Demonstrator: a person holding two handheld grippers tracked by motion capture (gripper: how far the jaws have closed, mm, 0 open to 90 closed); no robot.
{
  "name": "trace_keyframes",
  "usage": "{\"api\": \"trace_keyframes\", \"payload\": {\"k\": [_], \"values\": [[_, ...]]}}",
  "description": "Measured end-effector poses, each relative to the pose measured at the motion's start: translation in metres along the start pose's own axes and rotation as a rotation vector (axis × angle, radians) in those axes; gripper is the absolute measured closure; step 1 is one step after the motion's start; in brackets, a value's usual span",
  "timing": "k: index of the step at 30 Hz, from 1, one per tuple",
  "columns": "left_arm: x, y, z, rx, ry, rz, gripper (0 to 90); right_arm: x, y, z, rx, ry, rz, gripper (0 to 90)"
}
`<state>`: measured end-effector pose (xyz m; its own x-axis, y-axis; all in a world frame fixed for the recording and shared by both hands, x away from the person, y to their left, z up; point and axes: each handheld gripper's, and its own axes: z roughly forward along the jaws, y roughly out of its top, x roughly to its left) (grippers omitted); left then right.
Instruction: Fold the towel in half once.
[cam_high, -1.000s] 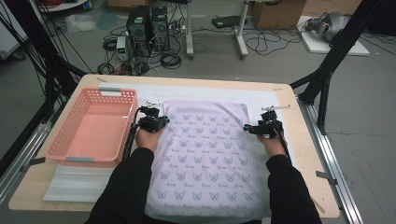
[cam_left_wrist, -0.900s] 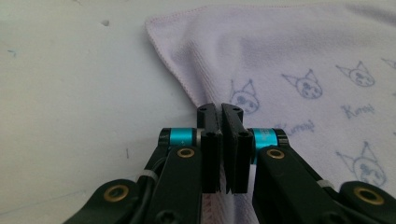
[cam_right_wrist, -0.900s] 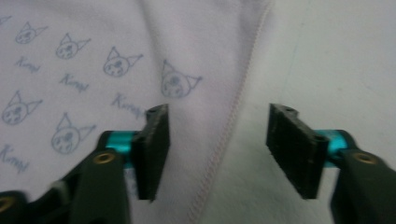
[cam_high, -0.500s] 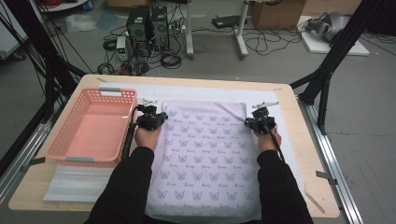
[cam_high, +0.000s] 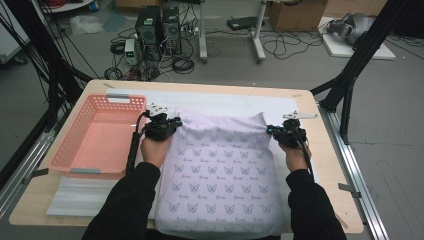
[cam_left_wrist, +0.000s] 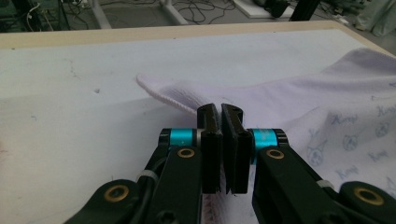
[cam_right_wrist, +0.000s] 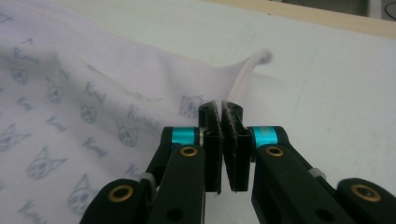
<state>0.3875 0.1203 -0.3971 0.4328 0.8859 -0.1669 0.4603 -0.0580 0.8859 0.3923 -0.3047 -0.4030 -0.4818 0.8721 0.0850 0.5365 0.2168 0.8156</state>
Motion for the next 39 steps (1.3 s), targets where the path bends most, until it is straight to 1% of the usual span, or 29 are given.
{"api": "trace_keyframes", "payload": {"k": [1,3,4,6,8,9,11,12,13,14,17,20,22,23,24,25,26,28,30,31,33,34,36,37,38,39], "values": [[-0.001,0.0,-0.005,-0.007,-0.007,-0.001,86.0,0.002,0.0,-0.004,0.009,0.006,-0.001,87.1],[-0.004,-0.002,-0.013,-0.009,-0.016,0.004,85.9,0.007,-0.002,-0.014,-0.023,0.014,-0.014,87.1],[-0.006,-0.003,-0.017,-0.008,-0.023,0.007,85.9,0.009,-0.003,-0.018,-0.03,0.021,-0.01,87.1],[-0.011,-0.005,-0.026,-0.001,-0.036,0.025,85.8,0.011,-0.007,-0.026,-0.036,0.032,-0.011,87.1],[-0.016,-0.008,-0.035,-0.01,-0.048,0.038,85.7,0.013,-0.013,-0.033,-0.04,0.043,-0.01,87.1],[-0.018,-0.01,-0.039,-0.004,-0.054,0.047,85.7,0.014,-0.016,-0.036,-0.046,0.059,0.001,87.0],[-0.021,-0.015,-0.047,0.006,-0.064,0.068,85.6,0.015,-0.024,-0.045,-0.079,0.104,0.029,87.0],[-0.021,-0.018,-0.05,0.008,-0.063,0.077,85.6,0.016,-0.028,-0.049,-0.079,0.113,0.037,87.0],[-0.022,-0.021,-0.054,0.01,-0.065,0.08,85.7,0.017,-0.031,-0.053,-0.072,0.118,0.043,87.0],[-0.022,-0.024,-0.058,0.011,-0.071,0.081,85.6,0.018,-0.034,-0.056,-0.077,0.124,0.046,87.0],[-0.023,-0.033,-0.068,0.018,-0.076,0.091,85.6,0.021,-0.044,-0.067,-0.072,0.124,0.047,87.0],[-0.024,-0.042,-0.076,0.028,-0.092,0.094,85.5,0.023,-0.051,-0.074,-0.067,0.127,0.051,87.0],[-0.023,-0.048,-0.081,0.036,-0.091,0.1,85.5,0.024,-0.055,-0.078,-0.074,0.149,0.058,87.0],[-0.023,-0.051,-0.082,0.035,-0.095,0.096,85.5,0.025,-0.058,-0.081,-0.085,0.154,0.053,87.0],[-0.023,-0.054,-0.084,0.038,-0.099,0.091,85.5,0.026,-0.06,-0.083,-0.093,0.164,0.067,87.0],[-0.022,-0.056,-0.086,0.042,-0.102,0.09,85.5,0.027,-0.062,-0.085,-0.099,0.167,0.067,87.0],[-0.023,-0.06,-0.088,0.047,-0.104,0.092,85.5,0.029,-0.065,-0.087,-0.098,0.17,0.069,87.0],[-0.024,-0.066,-0.089,0.067,-0.112,0.099,85.5,0.032,-0.071,-0.088,-0.087,0.165,0.058,87.0],[-0.026,-0.071,-0.088,0.093,-0.119,0.118,85.2,0.034,-0.077,-0.088,-0.061,0.151,0.033,86.8],[-0.028,-0.074,-0.087,0.103,-0.122,0.12,85.0,0.034,-0.079,-0.087,-0.046,0.157,0.03,86.7],[-0.029,-0.079,-0.085,0.13,-0.125,0.131,84.5,0.035,-0.084,-0.083,-0.003,0.145,0.004,86.3],[-0.03,-0.08,-0.084,0.14,-0.127,0.141,84.0,0.035,-0.086,-0.082,0.013,0.156,0.005,85.8],[-0.032,-0.081,-0.083,0.149,-0.131,0.157,80.9,0.037,-0.087,-0.08,0.039,0.16,-0.019,83.8],[-0.032,-0.081,-0.081,0.143,-0.136,0.16,75.1,0.037,-0.087,-0.08,0.046,0.157,-0.026,77.9],[-0.032,-0.081,-0.08,0.133,-0.138,0.164,64.5,0.037,-0.086,-0.079,0.042,0.141,-0.024,65.8],[-0.033,-0.08,-0.078,0.122,-0.139,0.159,56.2,0.037,-0.085,-0.079,0.035,0.118,-0.016,58.5]]}}
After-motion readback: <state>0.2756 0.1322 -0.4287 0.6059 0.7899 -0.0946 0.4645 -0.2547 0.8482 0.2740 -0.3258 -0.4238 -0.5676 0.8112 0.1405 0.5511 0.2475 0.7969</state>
